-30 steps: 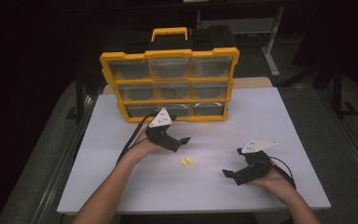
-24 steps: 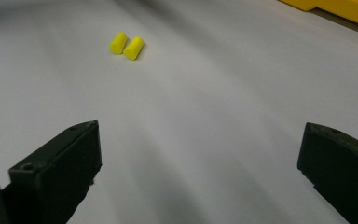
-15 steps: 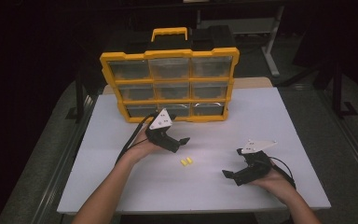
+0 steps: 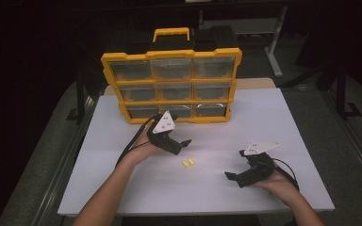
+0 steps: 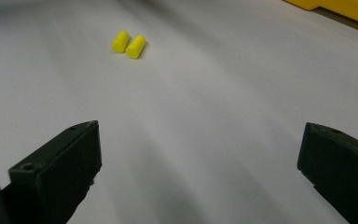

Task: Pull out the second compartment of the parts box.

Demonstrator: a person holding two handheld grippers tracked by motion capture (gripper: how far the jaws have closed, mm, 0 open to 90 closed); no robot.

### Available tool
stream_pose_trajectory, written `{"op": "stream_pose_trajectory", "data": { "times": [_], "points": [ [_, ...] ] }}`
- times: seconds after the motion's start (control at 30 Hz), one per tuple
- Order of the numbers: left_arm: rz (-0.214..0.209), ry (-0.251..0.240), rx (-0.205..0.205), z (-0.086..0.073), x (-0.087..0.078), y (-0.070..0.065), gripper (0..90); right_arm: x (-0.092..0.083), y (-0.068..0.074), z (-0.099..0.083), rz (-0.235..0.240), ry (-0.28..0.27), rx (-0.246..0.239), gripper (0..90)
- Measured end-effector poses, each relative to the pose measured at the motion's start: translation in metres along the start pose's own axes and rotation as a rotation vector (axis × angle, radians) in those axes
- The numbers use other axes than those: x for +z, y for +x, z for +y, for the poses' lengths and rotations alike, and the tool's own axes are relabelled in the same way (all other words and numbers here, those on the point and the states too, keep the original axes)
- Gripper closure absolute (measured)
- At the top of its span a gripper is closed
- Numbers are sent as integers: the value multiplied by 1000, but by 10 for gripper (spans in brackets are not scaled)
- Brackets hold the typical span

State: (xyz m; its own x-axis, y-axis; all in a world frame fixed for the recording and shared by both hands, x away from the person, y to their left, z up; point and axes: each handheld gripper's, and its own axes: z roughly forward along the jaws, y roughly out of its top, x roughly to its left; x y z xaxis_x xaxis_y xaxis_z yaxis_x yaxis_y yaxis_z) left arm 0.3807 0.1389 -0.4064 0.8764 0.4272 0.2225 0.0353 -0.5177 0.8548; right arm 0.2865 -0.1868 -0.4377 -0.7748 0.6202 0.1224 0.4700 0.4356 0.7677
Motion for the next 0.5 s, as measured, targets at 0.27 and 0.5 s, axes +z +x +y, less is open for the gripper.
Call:
{"op": "stream_pose_trajectory", "data": {
  "times": [0.27, 0.5],
  "points": [
    [16, 6, 26, 0, 0, 0, 0, 0, 0, 0, 1, 0, 0, 0],
    [30, 12, 63, 0, 0, -2, 0, 0, 0, 0, 1, 0, -1, 0]
  ]
}}
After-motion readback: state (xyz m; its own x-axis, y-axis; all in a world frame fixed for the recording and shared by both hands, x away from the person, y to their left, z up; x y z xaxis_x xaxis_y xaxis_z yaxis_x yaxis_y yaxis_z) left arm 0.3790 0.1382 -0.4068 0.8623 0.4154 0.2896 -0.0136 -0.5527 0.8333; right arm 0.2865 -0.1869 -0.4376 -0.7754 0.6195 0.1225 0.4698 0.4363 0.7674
